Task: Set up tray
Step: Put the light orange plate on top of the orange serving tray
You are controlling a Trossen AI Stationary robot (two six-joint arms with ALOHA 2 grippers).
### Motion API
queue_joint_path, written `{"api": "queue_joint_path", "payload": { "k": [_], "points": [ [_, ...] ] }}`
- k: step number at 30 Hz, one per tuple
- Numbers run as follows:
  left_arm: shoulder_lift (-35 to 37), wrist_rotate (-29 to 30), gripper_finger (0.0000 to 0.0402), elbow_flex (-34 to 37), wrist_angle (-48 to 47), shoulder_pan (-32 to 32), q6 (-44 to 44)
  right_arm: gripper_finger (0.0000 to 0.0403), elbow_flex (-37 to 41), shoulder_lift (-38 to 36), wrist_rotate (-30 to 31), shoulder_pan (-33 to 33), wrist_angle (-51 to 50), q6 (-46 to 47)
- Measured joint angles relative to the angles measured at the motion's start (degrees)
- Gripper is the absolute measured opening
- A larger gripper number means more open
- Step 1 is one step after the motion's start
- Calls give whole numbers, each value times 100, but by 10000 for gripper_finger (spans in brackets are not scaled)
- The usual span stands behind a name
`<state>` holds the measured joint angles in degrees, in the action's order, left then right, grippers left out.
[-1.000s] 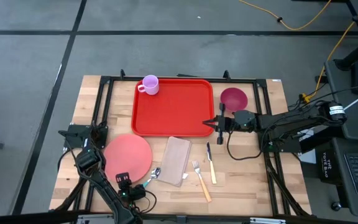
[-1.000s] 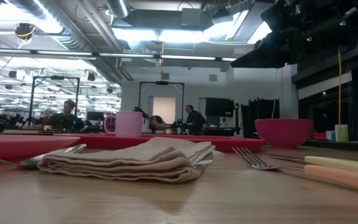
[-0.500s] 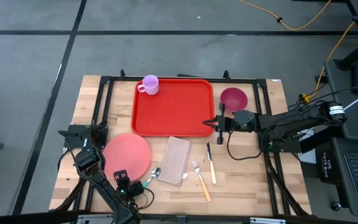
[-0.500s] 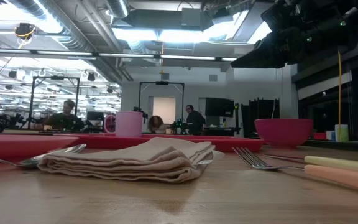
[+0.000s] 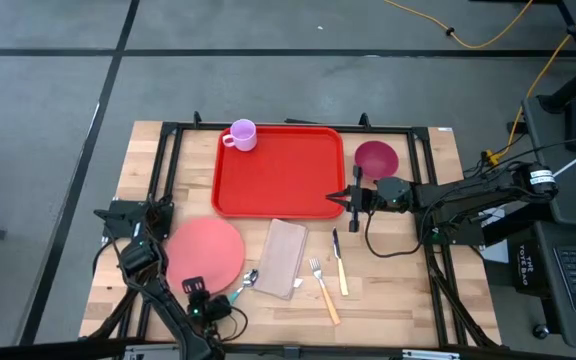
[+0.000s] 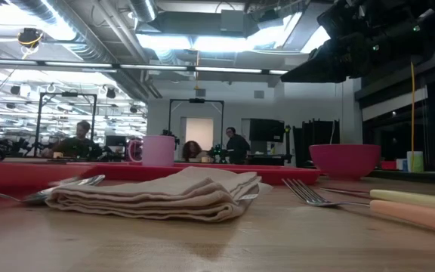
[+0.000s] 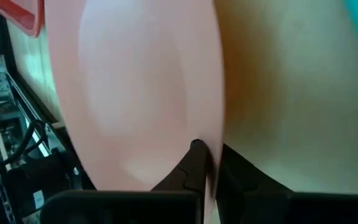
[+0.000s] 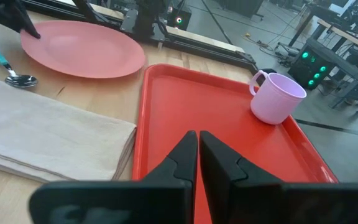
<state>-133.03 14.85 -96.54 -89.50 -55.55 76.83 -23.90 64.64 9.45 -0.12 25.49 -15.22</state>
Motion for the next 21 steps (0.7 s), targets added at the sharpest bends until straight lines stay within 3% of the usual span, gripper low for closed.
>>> {"api": "queue_joint_path", "payload": {
  "k": [11, 21],
  "points": [
    [26, 119, 3, -1010, -40, -134, -267, 23, 0, 0, 0, 0, -1, 7],
    [35, 496, 3, -1184, -36, -6, -905, 23, 0, 0, 0, -1, 0, 13]
  ]
}}
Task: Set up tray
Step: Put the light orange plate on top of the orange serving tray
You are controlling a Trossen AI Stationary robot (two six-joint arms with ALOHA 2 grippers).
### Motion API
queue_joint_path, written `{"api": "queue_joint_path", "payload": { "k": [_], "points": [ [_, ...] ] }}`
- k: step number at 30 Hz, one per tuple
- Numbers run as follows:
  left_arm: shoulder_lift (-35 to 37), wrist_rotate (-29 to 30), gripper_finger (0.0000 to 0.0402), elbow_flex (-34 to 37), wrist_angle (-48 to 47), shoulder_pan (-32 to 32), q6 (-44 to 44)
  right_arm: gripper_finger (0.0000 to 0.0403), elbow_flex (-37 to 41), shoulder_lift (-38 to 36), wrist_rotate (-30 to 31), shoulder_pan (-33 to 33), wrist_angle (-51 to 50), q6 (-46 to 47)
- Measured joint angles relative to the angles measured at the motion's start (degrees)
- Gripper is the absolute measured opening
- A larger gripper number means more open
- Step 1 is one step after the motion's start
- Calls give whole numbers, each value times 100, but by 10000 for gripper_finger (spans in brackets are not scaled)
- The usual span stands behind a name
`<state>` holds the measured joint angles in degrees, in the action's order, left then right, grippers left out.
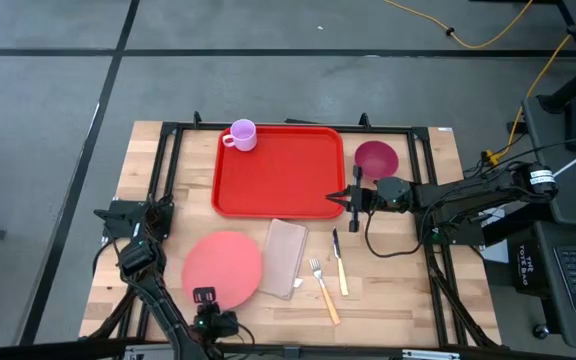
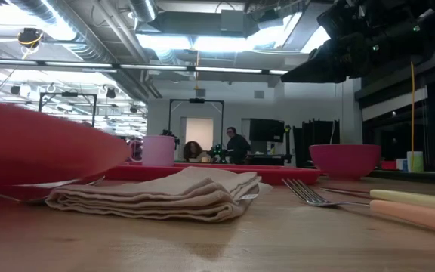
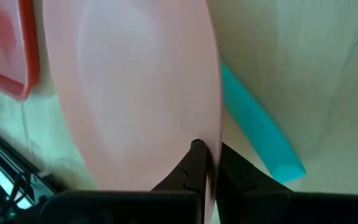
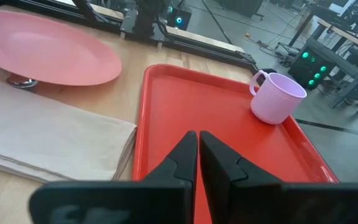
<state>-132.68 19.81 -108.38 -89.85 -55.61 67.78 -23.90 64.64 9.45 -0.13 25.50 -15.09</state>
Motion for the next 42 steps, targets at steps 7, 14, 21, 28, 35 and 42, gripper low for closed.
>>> {"api": "queue_joint_path", "payload": {
  "k": [7, 14, 21, 28, 35, 42],
  "points": [
    [245, 270, 3, 0, 1, 0, -70, 23, 0, 1, 0, 0, -1, 92],
    [615, 649, 2, 0, 5, 0, -716, 24, 0, 0, 0, -1, 0, 144],
    [813, 1221, 2, 17, 15, 70, -1312, 24, 0, 1, 0, -1, -2, 141],
    [826, 1415, 2, 20, -3, 140, -1597, 23, 0, 2, 0, 1, -2, 138],
    [895, 1658, 2, 22, -8, 87, -1665, 23, 0, 0, 0, 1, -2, 138],
    [1193, 2229, 2, 22, -14, -4, -2028, 23, 0, 0, 0, 0, -2, 136]
  ]
}}
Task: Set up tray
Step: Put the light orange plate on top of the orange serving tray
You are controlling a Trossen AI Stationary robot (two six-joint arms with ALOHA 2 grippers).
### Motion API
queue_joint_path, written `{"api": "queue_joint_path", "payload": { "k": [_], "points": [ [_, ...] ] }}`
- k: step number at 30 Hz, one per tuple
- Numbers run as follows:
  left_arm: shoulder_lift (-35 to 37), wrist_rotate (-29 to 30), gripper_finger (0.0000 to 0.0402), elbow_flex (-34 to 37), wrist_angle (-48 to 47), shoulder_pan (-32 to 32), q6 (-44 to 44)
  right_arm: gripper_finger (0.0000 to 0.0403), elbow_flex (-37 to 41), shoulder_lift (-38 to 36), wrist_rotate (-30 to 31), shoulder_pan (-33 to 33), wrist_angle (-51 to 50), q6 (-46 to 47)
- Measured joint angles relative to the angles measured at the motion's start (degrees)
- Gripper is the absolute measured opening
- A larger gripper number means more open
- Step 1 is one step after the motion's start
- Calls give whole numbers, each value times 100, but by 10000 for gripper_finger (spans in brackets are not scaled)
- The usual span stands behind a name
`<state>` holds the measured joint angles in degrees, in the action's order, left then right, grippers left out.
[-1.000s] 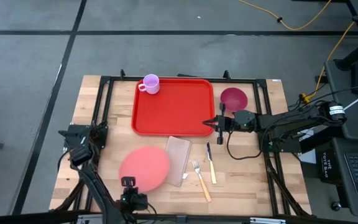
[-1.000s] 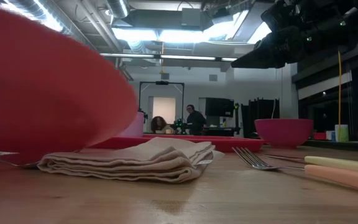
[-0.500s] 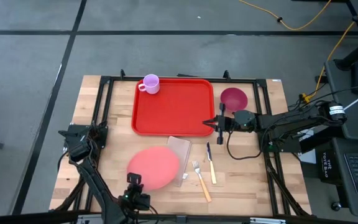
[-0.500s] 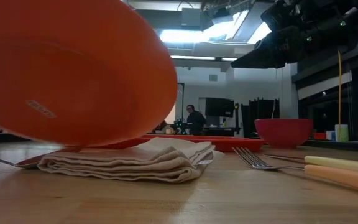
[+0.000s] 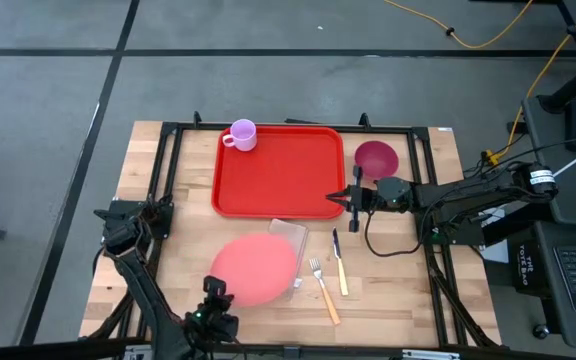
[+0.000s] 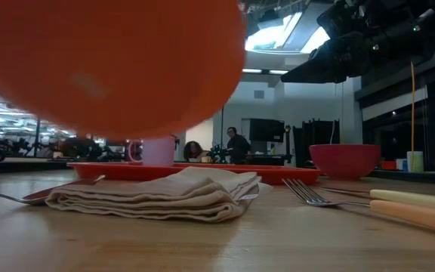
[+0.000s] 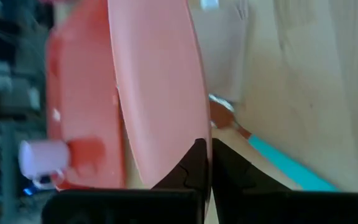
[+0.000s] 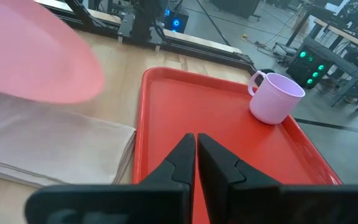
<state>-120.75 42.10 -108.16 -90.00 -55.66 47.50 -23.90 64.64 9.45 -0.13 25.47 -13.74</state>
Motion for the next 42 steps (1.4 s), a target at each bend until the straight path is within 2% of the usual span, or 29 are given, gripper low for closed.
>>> {"api": "queue_joint_path", "payload": {
  "k": [3, 6, 11, 15, 21, 25, 29, 32, 35, 38, 42],
  "points": [
    [124, 482, 2, 0, -2, 20, -402, 23, 0, 0, 0, -1, 0, -2],
    [303, 704, 2, 193, 11, 98, -686, 23, 0, 0, 0, 0, 0, -2],
    [794, 796, 2, 1134, -3, 271, -758, 23, 0, 0, 0, 1, -4, -2],
    [1317, 1436, 2, 1853, -5, 314, -807, 23, 0, 2, 0, -1, -7, -2],
    [1880, 1166, 2, 2741, -5, 556, -726, 23, 0, 0, 0, 0, -7, -2],
    [2021, 1257, 2, 3241, 0, 770, -1026, 23, 0, 2, 0, -1, -5, -2],
    [2088, 1042, 2, 3775, 3, 1079, -1041, 23, 0, 0, 0, 0, -4, 0],
    [2086, 1286, 2, 4112, 55, 1272, -1204, 23, 0, 1, 0, 1, -7, 97],
    [2087, 1673, 2, 4392, 202, 1456, -1233, 23, 0, 0, 0, 1, -9, 149],
    [2094, 1562, 2, 4596, 446, 1657, -1310, 23, 0, 2, 0, 0, -9, 149],
    [2094, 1434, 2, 4778, 1117, 1831, -1954, 23, 0, 0, 1, 1, -11, 149]
  ]
}}
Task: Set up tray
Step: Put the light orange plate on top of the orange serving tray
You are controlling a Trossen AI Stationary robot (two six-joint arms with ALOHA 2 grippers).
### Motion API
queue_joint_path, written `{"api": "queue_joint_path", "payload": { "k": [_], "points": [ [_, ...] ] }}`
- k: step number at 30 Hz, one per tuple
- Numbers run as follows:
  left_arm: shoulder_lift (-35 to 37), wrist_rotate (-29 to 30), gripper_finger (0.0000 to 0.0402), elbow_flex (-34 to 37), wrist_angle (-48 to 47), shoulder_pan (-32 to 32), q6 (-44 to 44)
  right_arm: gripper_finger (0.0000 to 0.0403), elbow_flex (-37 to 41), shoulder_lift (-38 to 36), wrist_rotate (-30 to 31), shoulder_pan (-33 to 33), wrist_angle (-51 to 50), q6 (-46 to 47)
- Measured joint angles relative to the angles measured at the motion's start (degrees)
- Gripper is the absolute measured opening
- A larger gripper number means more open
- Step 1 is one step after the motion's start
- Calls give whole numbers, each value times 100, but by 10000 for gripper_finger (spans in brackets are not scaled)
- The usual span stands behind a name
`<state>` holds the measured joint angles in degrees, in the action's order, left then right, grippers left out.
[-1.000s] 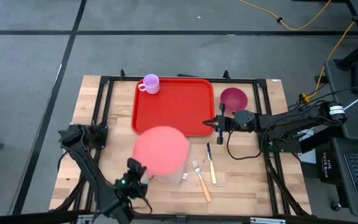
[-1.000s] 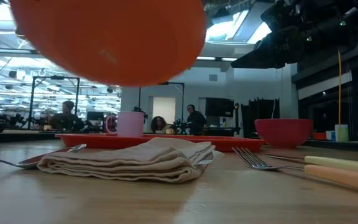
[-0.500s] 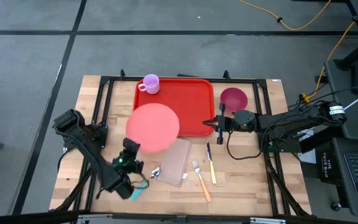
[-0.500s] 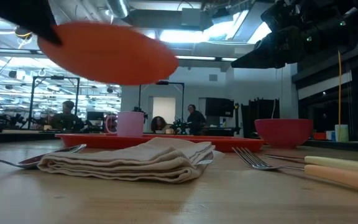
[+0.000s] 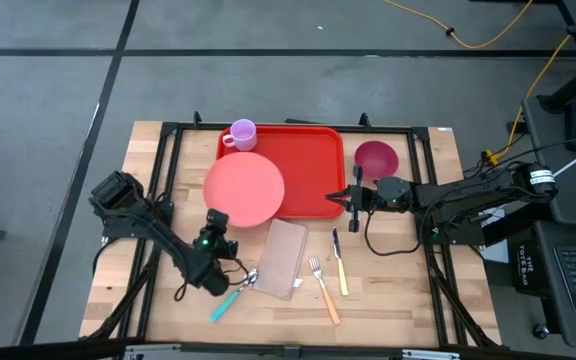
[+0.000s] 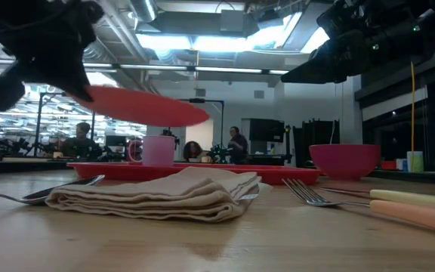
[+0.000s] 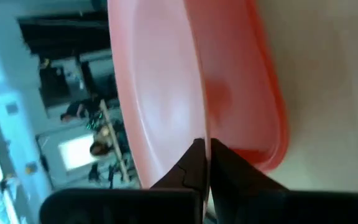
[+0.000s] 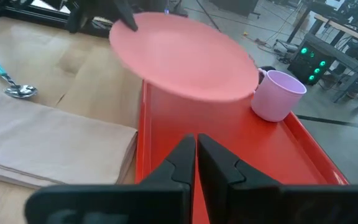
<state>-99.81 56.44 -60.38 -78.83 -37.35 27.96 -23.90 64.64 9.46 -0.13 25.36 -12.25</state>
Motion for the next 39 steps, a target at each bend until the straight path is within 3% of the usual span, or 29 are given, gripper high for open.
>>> {"api": "queue_joint_path", "payload": {
  "k": [4, 11, 22, 31, 39],
  "points": [
    [0, 116, 2, 78, 392, 185, -333, 23, 0, 0, -1, 1, -33, -2],
    [2, 101, 2, 503, 862, 303, -91, 23, 0, 0, -1, -1, -151, -7],
    [2, 23, 2, 1108, 1919, 751, -745, 23, 0, 2, -1, 1, -162, -20],
    [0, -87, 2, 1644, 3424, 1199, -1601, 23, 0, 2, 1, -1, -162, -22],
    [0, -139, 3, 1705, 3567, 1453, -1980, 23, 0, 2, 1, 0, -162, -22]
  ]
}}
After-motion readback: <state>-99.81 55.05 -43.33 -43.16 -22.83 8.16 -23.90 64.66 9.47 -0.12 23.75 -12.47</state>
